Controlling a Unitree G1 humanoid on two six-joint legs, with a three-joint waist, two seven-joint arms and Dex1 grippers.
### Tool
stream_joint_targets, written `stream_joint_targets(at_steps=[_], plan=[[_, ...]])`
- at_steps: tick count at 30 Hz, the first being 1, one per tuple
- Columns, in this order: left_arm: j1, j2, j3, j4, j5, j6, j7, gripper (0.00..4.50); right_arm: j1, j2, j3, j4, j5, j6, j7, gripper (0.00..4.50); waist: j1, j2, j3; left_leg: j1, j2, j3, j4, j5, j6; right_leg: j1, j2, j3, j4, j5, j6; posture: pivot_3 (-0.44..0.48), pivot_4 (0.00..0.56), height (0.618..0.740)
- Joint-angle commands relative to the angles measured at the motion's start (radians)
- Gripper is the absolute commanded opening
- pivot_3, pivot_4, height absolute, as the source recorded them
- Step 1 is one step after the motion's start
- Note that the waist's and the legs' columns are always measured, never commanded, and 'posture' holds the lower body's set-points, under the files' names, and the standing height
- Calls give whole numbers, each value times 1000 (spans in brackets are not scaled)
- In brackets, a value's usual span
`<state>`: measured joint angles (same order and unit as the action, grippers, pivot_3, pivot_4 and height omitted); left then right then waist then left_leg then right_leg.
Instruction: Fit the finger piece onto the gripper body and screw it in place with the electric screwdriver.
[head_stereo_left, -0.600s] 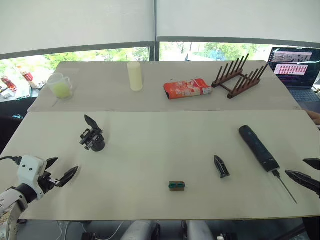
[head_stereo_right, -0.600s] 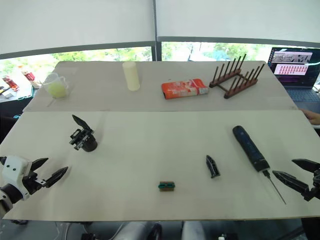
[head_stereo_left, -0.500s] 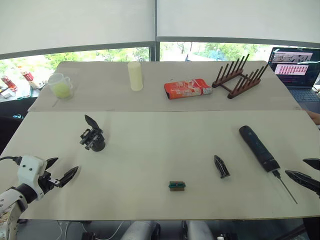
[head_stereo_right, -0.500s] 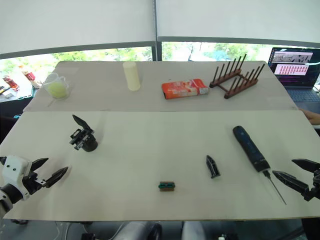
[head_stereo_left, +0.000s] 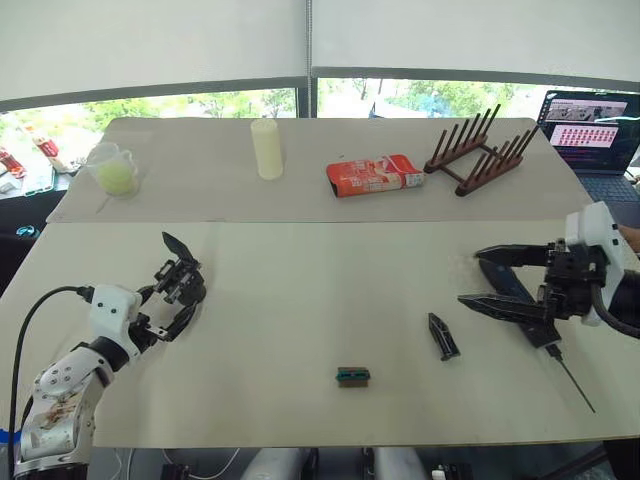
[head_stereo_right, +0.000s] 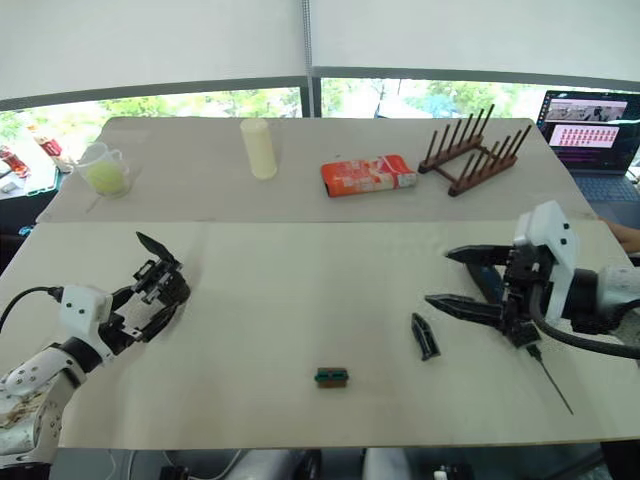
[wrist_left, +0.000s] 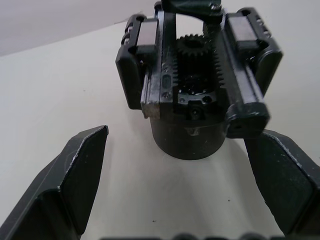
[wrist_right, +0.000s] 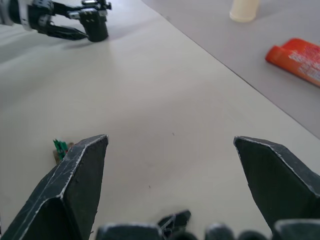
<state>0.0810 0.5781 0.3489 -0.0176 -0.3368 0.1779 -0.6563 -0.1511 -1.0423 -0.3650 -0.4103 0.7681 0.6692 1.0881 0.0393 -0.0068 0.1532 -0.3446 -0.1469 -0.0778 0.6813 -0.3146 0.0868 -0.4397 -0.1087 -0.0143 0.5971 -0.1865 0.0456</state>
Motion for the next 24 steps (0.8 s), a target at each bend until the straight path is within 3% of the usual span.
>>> stream_joint_targets(at_steps=[1,9,13,15,19,24], plan=[[-38,-18,-20,27,10,-27,11,4500,-57,18,36,-43,15,-23,-3,4441,0,0,0,-1,0,0,0,0,0,1,0,-1,-2,1,-1,0,150,740],[-86,-91,-73,73,39,-76,41,4500,-98,74,108,-78,-3,-32,-36,4441,0,0,0,-2,1,1,4,0,0,1,0,-1,-1,2,-3,0,150,740],[-57,-127,-89,26,58,-102,81,3340,-75,91,123,-95,-15,-38,-43,4500,1,0,0,-2,1,1,5,0,0,1,1,-1,0,2,-4,0,150,740],[-43,-142,-105,-14,68,-101,101,2344,-70,96,124,-103,-14,-36,-46,4500,1,0,0,-2,1,1,6,0,0,1,0,0,0,3,-4,0,150,740],[-33,-188,-141,-109,90,-73,165,2321,-58,106,127,-121,-4,-25,-61,4500,5,0,0,-2,1,1,8,0,0,1,1,-1,0,3,-4,0,150,740],[5,-280,-287,-342,106,45,240,2321,-28,114,124,-144,8,-19,-73,4500,10,0,0,-8,0,1,14,-1,1,0,1,-1,0,3,-3,0,150,740]])
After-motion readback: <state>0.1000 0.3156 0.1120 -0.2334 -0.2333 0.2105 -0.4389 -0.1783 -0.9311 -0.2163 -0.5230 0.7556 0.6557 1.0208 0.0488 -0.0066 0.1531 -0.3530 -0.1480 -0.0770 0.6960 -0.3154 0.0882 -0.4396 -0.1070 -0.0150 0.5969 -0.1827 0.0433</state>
